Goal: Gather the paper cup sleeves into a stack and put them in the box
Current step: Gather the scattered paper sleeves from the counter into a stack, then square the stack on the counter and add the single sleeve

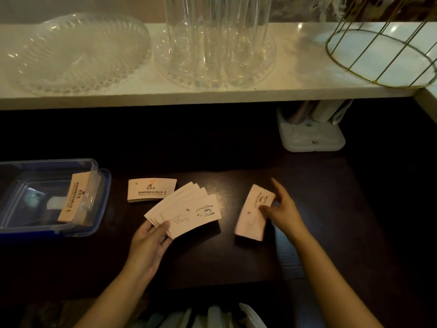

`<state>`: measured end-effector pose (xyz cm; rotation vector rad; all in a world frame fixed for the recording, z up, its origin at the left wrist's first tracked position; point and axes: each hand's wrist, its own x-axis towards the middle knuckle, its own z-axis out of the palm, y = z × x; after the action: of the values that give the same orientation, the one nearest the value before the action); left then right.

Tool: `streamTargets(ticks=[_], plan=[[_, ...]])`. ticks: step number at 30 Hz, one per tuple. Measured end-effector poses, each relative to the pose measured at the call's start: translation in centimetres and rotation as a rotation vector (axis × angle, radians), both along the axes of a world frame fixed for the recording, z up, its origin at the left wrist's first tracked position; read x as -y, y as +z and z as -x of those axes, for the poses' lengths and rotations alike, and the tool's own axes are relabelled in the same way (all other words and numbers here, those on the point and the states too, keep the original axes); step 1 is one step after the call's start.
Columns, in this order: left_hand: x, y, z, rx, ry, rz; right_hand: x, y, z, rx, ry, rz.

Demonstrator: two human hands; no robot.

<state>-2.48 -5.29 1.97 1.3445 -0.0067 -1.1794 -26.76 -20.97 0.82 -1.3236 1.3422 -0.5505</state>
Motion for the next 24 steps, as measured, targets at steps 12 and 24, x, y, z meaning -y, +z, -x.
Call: streamTargets(ticks=[12, 24], plan=[[0.7, 1.1, 1.1, 0.059, -0.087, 0.048, -7.5, 0.3, -7.3, 0.336, -0.393, -0.183], [0.4, 2.3, 1.3, 0.238, -0.309, 0.007, -7.8, -0.3, -7.5, 0.255, 0.070, 0.173]])
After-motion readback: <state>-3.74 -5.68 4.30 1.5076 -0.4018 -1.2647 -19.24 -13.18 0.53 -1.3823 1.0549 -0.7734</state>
